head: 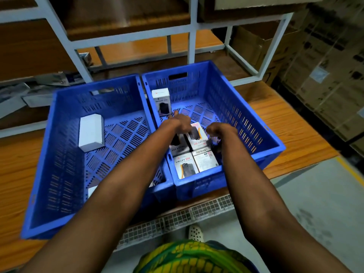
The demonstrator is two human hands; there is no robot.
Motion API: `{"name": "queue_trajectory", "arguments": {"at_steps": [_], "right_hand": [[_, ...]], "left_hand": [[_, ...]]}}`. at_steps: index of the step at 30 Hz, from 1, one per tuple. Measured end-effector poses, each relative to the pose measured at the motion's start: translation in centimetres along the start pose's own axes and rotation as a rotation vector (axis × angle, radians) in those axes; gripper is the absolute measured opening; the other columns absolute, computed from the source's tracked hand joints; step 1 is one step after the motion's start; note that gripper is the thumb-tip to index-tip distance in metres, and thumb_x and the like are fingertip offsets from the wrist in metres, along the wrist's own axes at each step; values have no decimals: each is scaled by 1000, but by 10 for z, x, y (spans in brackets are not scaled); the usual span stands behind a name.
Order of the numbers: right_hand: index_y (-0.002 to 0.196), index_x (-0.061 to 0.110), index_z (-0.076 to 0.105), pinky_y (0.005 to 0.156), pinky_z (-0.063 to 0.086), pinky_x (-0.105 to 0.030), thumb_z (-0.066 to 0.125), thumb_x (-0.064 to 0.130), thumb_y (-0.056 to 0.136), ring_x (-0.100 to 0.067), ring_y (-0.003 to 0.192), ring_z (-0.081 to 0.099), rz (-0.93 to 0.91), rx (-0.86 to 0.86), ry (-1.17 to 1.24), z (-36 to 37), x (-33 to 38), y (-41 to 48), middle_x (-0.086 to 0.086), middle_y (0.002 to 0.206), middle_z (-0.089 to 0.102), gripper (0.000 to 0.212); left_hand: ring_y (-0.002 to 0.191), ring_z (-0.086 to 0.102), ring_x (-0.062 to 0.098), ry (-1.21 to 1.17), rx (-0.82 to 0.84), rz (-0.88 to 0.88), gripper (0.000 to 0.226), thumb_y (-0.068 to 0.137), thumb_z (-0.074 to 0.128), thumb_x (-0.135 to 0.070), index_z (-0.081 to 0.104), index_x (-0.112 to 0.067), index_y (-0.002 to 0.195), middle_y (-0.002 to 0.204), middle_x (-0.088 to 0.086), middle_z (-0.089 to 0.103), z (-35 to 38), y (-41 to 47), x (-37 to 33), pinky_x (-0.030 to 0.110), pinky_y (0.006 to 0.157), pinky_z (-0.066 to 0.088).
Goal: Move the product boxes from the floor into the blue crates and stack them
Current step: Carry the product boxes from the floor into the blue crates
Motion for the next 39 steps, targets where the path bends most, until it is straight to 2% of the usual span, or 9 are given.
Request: {"name": "queue_trajectory", "arguments": {"at_steps": [3, 5, 9, 14, 21, 26, 29, 33, 39], "right_hand": [[110, 3, 66, 87, 54, -41, 47, 15, 97, -36, 102, 67, -263, -234, -43, -13, 17, 5, -27, 124, 65, 26], [119, 11, 67, 96, 53, -44, 45, 16, 95, -35, 109, 67, -390, -249, 93, -15, 27, 11, -22, 129, 66, 33], [120, 26, 63, 63, 51, -28, 50, 18, 103, -18, 77, 67, -511, -88, 443, -10, 37, -13, -3, 114, 66, 23], [118, 20, 64, 58, 48, -23, 56, 21, 104, -14, 72, 66, -718, 54, 724, 21, 55, -60, -3, 105, 69, 15], [108, 23, 67, 62, 48, -22, 60, 22, 103, -14, 75, 68, -933, 478, 589, 131, 101, -161, -1, 98, 75, 9], [109, 17, 68, 57, 46, -17, 59, 20, 104, -15, 74, 65, -1032, 779, 433, 236, 103, -257, -9, 99, 73, 11], [97, 26, 67, 58, 45, -20, 63, 25, 99, -16, 72, 65, -1077, 981, 258, 319, 61, -335, 0, 90, 73, 5], [99, 23, 69, 67, 57, -40, 66, 23, 98, -17, 71, 68, -1039, 1355, -57, 413, -61, -446, 0, 90, 72, 3], [103, 23, 71, 67, 55, -28, 65, 19, 99, -15, 80, 69, -1092, 1736, -433, 468, -265, -580, -5, 92, 73, 8]], "left_hand": [[143, 28, 39, -211, -237, 98, 60, 92, 47, -16, 45, -17, 151, 154, 18, 44, -18, -17, -3, 49, 116, 29], [144, 34, 39, -422, -341, 130, 65, 88, 49, -19, 44, -23, 153, 153, 16, 47, -27, -38, 5, 47, 119, 31], [132, 52, 24, -784, -568, 124, 53, 91, 61, -23, 56, -24, 144, 138, 8, 63, -18, -96, 34, 44, 115, 40], [106, 64, 4, -1214, -851, -22, 35, 94, 65, -1, 64, -13, 126, 114, 4, 71, 24, -181, 59, 19, 89, 51], [87, 73, 9, -1354, -1249, -338, 18, 95, 61, 0, 71, -8, 107, 88, 0, 78, 84, -320, 77, 19, 70, 53], [80, 69, 16, -1454, -1481, -587, 17, 96, 61, -2, 72, -7, 107, 88, 4, 77, 144, -441, 71, 25, 70, 53], [78, 67, 20, -1477, -1646, -756, 18, 96, 61, -2, 73, -12, 103, 89, 7, 77, 206, -524, 43, 30, 69, 52], [77, 65, 22, -1474, -1862, -1033, 18, 96, 60, -1, 70, 0, 111, 91, 10, 75, 307, -640, -30, 30, 67, 51], [74, 65, 18, -1514, -2159, -1445, 16, 97, 57, -4, 69, -4, 108, 84, 8, 73, 450, -776, -171, 25, 63, 52]]}}
Point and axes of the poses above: each hand's wrist, its own y-axis towards the middle knuckle, its own z-axis out of the palm, x = y × z, the point moved 2 cm from there along y, towards the middle knuckle
